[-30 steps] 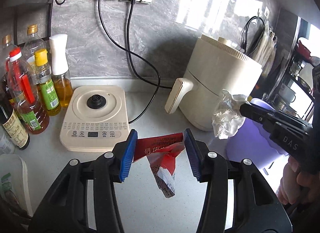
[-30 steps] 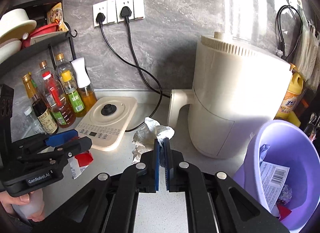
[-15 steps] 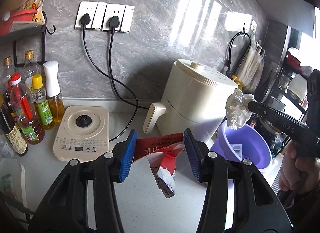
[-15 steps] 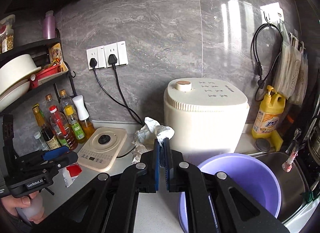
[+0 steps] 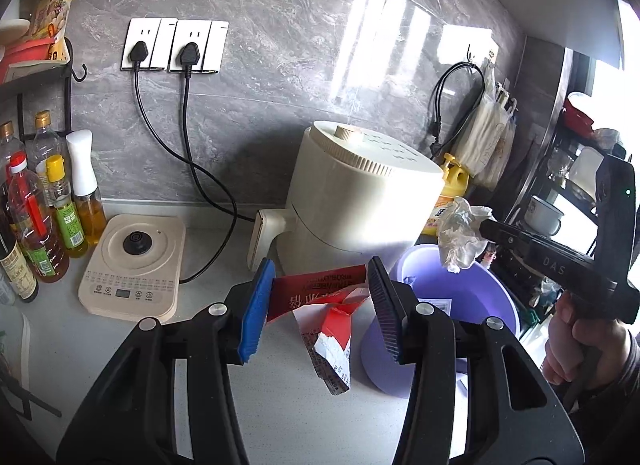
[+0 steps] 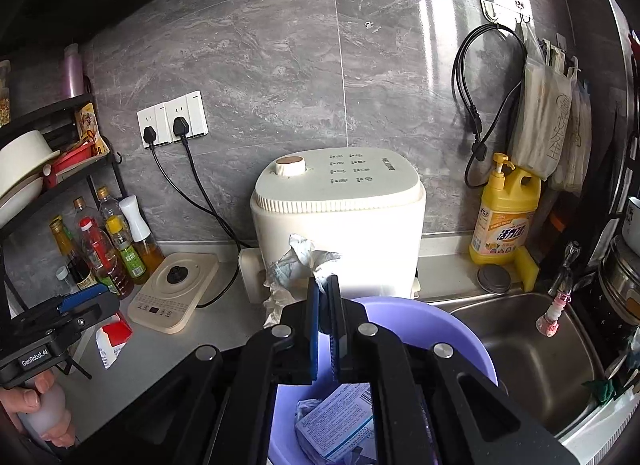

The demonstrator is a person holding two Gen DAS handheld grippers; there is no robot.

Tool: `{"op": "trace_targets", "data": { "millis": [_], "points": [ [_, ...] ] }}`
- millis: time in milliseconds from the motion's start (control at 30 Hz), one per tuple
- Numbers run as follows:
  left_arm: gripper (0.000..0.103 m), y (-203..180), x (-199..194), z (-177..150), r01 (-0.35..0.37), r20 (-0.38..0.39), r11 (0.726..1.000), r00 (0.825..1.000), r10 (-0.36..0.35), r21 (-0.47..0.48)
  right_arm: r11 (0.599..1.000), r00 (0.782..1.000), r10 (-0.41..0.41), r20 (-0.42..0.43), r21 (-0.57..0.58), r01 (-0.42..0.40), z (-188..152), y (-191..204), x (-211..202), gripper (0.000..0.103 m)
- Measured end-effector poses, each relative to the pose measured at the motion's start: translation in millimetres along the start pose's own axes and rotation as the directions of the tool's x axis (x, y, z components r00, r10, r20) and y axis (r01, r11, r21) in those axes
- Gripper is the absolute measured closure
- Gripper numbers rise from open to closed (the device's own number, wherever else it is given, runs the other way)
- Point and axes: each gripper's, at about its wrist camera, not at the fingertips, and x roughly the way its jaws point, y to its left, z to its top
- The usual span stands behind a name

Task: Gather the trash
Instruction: 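Carry the red paper cup and white tissue over the lavender bucket with both grippers, then open both grippers to drop the red cup and tissue into the bucket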

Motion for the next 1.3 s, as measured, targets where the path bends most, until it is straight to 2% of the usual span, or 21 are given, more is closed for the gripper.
{"op": "trace_targets", "data": {
  "millis": [367,400,433,467,533,733,1100,1167,1200,1233,1300],
  "points": [
    [0.055,-53.2,7.4,2.1,0.024,0.044,1.0,0.999,-0.024,0.003,0.995,0.993,0.094,-0.071,-0.022,-0.095,-16.5,-35.8,3.6,0.092],
    [0.055,-57.9,8.8,1.9,0.025,0.044,1.0,0.999,-0.025,0.005,0.994,0.992,0.101,-0.08,-0.029,-0.104,-17.6,-38.0,3.4,0.073],
    [0.055,-62.8,10.3,1.6,0.024,0.042,1.0,0.999,-0.025,0.008,0.995,0.992,0.095,-0.077,-0.032,-0.098,-19.0,-40.8,1.5,0.044],
    [0.055,-67.3,12.2,1.5,0.024,0.039,1.0,0.999,-0.024,0.012,0.996,0.995,0.082,-0.056,-0.032,-0.083,-19.9,-44.6,-2.5,0.037],
    [0.055,-76.3,16.3,1.4,0.028,0.032,0.999,0.999,-0.028,0.017,0.997,0.997,0.069,-0.021,-0.033,-0.069,-19.8,-52.7,-9.2,0.035],
    [0.055,-107.6,34.8,0.4,0.049,-0.003,0.998,0.999,-0.049,0.047,0.999,0.999,0.043,-0.022,-0.001,-0.043,-20.5,-87.1,-13.8,0.036],
    [0.054,-173.2,76.6,-6.1,0.15,-0.071,0.984,0.987,-0.144,0.093,0.998,1.0,0.01,0.008,0.066,-0.011,-35.6,-145.3,-37.6,0.034],
    [0.038,-178.1,80.3,-5.1,0.195,-0.06,0.979,0.98,-0.191,0.066,0.998,1.0,0.0,0.007,0.066,-0.001,-38.3,-153.0,-40.9,0.033],
    [0.021,-179.7,80.2,-4.2,0.218,-0.045,0.974,0.975,-0.216,0.054,0.998,1.0,-0.004,0.008,0.07,0.003,-39.6,-157.4,-42.6,0.033],
    [0.014,-181.4,79.5,-3.2,0.223,-0.029,0.973,0.975,-0.222,0.052,0.997,1.0,-0.009,0.01,0.077,0.008,-41.2,-162.3,-44.2,0.033],
    [0.013,-184.1,81.4,-1.3,0.208,-0.033,0.977,0.978,-0.206,0.053,0.995,1.0,-0.018,0.011,0.099,0.017,-44.7,-172.2,-46.0,0.033]
  ]
}}
